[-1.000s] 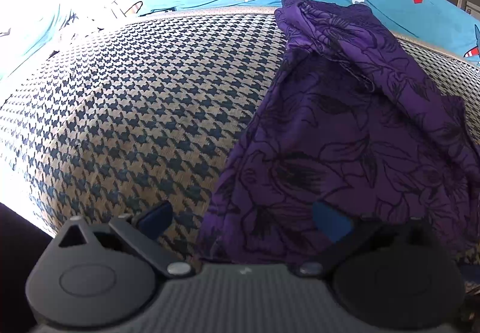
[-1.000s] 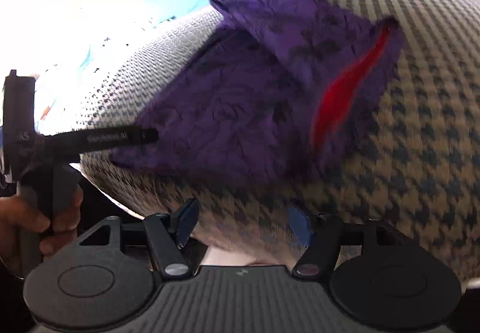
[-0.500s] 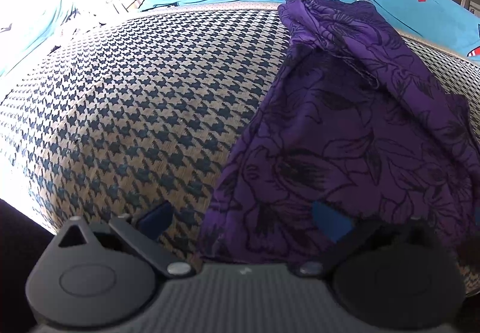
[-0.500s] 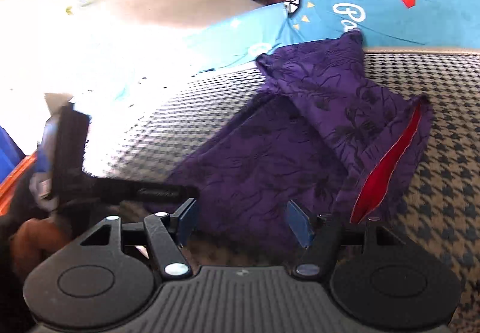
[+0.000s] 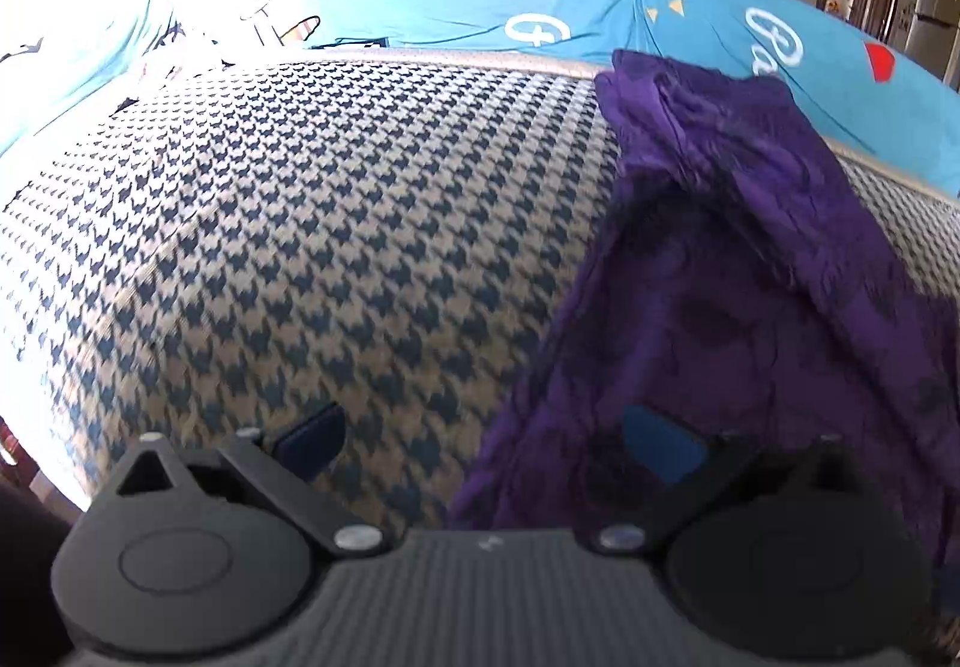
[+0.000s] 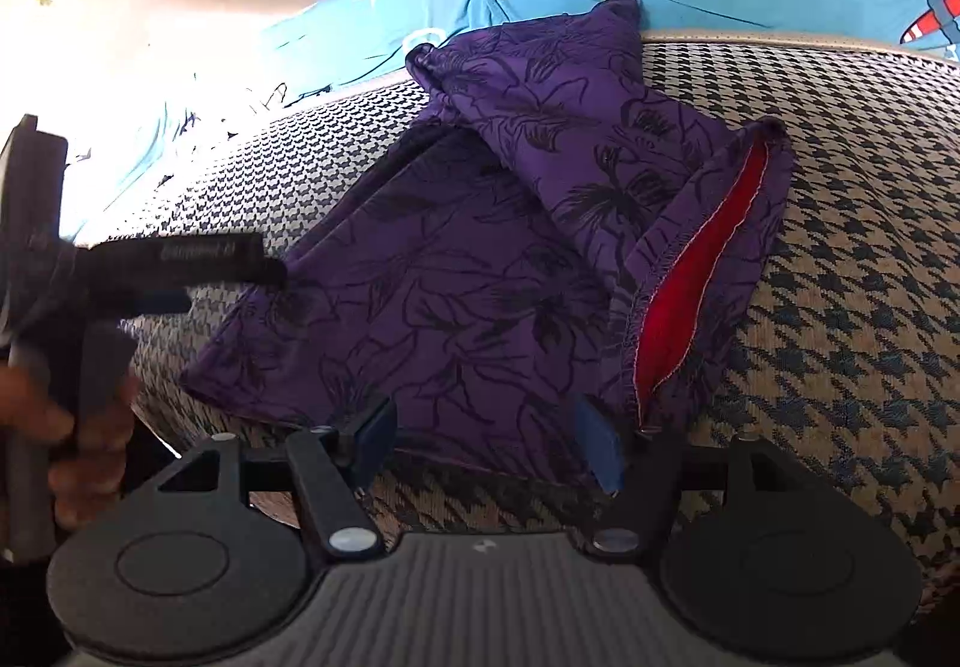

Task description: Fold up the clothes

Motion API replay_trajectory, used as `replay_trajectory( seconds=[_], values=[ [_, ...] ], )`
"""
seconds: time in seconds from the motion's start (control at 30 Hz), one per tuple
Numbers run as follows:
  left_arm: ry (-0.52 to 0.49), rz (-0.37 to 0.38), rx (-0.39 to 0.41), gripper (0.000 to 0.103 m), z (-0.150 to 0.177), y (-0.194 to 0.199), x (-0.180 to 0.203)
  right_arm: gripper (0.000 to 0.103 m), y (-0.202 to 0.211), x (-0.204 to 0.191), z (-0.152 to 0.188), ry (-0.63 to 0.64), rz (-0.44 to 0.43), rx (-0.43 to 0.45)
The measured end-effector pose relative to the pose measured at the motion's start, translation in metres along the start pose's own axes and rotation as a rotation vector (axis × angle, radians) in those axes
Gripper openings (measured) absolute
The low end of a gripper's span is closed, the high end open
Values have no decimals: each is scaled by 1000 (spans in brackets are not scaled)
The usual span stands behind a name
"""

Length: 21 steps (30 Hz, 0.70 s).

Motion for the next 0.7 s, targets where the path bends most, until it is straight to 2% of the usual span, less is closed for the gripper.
replay_trajectory(
  seconds=[0.17,0.37,0.7],
  values=[
    [-2,12,2,103,-24,-22,0,67,0,-1,1,7,2,2],
    [-59,18,-6,103,-34,-46,10,75,-3,-11,3,69,17,9],
    [-82,1,0,102,-50,-76,13,84,-5,-20,7,134,33,17]
  ],
)
Point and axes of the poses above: each gripper's, at about its wrist camera, not at the fingertips, and y roughly against the way its jaws point, x to its right, z to its underside, the point moved 1 cm from there along -y, roughly the way its jaws point, and after that the axes turned 9 degrees about z, right-handed, at the moved point
